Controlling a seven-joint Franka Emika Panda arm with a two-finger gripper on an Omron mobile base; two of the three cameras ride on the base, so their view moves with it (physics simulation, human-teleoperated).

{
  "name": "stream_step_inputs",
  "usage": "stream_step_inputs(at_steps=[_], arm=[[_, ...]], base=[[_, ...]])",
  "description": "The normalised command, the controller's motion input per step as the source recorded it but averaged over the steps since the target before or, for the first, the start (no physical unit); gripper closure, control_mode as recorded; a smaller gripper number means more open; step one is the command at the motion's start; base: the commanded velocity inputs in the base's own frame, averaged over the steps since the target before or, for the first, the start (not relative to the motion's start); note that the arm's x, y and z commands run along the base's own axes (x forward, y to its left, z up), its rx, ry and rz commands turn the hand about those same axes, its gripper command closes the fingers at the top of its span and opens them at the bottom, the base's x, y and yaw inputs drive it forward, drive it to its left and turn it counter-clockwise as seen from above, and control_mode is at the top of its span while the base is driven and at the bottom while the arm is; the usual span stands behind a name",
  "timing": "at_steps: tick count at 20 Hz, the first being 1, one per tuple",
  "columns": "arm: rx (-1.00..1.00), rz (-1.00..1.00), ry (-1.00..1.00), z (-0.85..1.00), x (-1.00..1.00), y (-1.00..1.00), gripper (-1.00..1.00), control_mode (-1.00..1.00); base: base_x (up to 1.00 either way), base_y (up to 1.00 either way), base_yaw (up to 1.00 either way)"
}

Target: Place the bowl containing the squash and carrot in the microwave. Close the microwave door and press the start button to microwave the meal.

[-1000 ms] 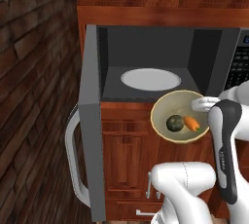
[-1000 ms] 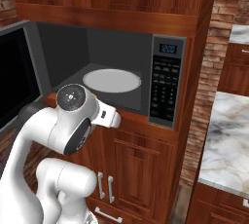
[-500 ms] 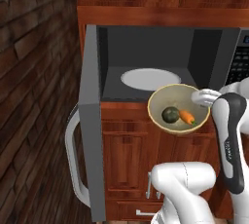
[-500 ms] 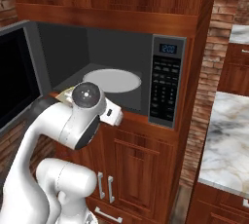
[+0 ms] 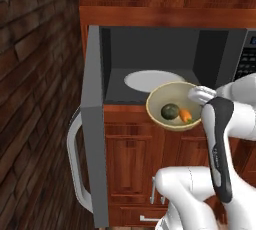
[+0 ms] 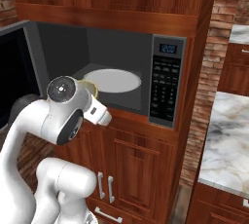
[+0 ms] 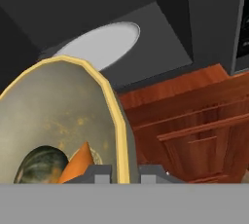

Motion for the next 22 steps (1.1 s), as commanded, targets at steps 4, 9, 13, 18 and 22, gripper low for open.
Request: stream_step_inputs(at_steps=[4,9,13,18,22], arm=[[0.06,-0.55,-0.05,0.00,0.00,0.46,1.00,-1.00],[0.18,-0.33,-0.01,0.12,0.08,0.06,1.00,-1.00],[0.25,-0.17,0.00,0.32,0.07,-0.10,1.00,-1.00],[0.30,-0.10,0.00,0.38,0.09,-0.23,1.00,-1.00],[0.22,-0.06,0.01,0.29,0.21,-0.05,1.00,-1.00]], base=[[0.00,0.00,0.00],[0.00,0.00,0.00],[0.00,0.00,0.00],[0.00,0.00,0.00],[0.00,0.00,0.00]])
